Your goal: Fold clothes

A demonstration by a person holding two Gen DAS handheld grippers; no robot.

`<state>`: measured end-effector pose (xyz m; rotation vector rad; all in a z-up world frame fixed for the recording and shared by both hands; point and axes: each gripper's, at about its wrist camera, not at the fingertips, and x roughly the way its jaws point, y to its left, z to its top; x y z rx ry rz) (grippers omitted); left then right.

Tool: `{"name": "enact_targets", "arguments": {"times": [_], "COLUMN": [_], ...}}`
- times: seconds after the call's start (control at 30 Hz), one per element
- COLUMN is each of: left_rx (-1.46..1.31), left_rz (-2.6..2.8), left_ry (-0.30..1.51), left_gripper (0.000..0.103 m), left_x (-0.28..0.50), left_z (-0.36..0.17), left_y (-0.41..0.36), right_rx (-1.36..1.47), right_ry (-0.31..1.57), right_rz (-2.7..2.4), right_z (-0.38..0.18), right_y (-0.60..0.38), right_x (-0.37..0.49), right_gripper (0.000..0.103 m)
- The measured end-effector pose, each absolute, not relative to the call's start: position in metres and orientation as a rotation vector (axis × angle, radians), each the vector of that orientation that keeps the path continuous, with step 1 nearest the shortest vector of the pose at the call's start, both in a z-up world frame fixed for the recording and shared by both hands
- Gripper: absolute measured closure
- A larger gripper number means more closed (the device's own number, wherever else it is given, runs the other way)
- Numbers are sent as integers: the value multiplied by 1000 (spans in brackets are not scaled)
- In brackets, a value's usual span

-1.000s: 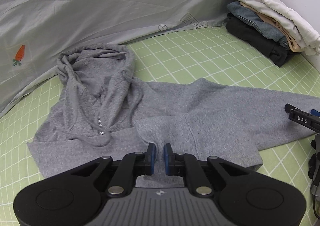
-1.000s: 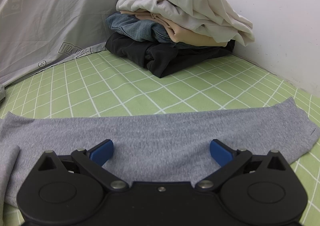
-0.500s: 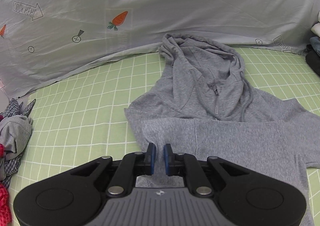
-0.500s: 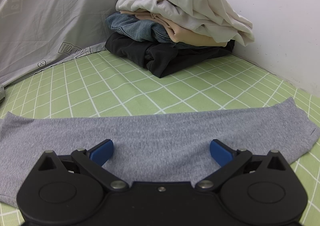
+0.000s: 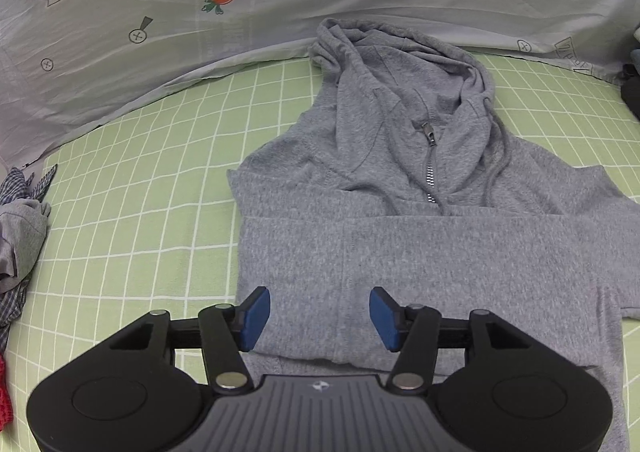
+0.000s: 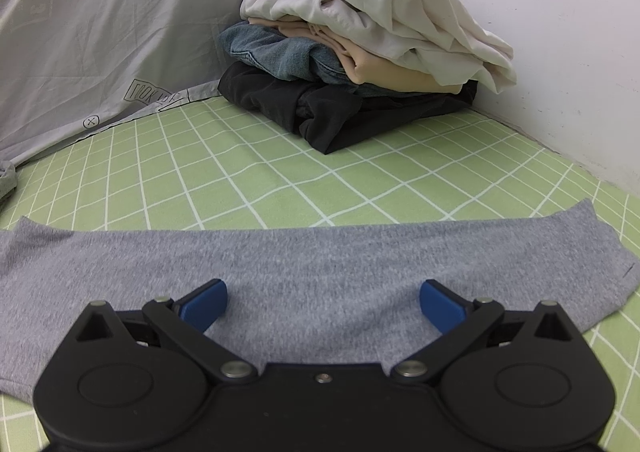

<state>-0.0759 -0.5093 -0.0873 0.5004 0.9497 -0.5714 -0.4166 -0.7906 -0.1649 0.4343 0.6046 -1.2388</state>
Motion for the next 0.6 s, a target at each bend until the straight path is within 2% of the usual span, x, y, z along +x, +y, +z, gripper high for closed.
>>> {"name": "enact_targets", "arguments": {"times": [0.1,0.6], "left_rx": [526,531], "left_rz": [-621,-614], "left_ry": [934,977], "left_gripper": [40,40], "left_x": [-87,-91], "left_z": [-86,-87], "left_y": [-519,-525], "right_rx": [454,532], "right_ry": [616,618], "right_rz": [-1303,-1584], "right_z": [-163,-158], "right_y": [-804,-865], "right_x": [-436,-536], "right_gripper": [0,0]}}
